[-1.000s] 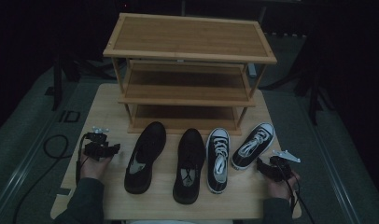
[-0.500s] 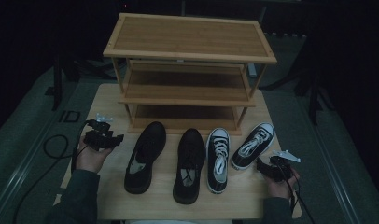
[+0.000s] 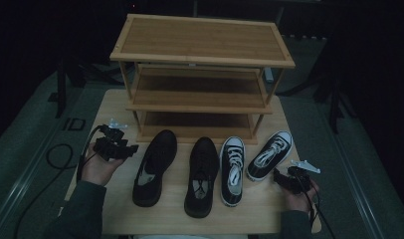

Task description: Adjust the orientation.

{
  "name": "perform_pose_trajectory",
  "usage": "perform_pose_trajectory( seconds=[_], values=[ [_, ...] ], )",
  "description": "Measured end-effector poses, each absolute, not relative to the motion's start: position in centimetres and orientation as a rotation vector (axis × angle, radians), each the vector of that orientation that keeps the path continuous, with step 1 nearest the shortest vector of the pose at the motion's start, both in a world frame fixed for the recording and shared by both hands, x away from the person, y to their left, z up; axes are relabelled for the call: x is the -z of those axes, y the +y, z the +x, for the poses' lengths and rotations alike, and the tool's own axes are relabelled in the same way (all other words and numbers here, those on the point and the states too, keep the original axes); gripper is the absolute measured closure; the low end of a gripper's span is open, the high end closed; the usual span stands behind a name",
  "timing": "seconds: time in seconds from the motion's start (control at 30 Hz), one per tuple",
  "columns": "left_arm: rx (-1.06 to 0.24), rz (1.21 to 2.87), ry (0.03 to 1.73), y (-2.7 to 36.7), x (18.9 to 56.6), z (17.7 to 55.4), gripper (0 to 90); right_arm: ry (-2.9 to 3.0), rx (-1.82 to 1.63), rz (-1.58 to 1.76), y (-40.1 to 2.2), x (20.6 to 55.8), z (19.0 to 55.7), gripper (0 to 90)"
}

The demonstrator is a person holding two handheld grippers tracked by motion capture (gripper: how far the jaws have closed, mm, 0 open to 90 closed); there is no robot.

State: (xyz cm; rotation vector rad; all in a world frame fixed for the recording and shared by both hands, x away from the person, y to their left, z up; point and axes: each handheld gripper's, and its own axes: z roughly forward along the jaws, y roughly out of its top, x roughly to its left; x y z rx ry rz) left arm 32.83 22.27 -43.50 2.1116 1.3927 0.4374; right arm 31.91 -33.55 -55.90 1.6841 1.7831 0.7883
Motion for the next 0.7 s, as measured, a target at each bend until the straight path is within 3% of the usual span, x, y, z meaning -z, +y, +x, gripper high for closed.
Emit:
perform_pose_trajectory(
  seconds=[0.7],
  values=[
    [-0.367,2.207,1.324,20.1,42.8,31.9,52.6,1.783,-0.788,1.684,-33.5,55.9,31.9,28.1]
  ],
)
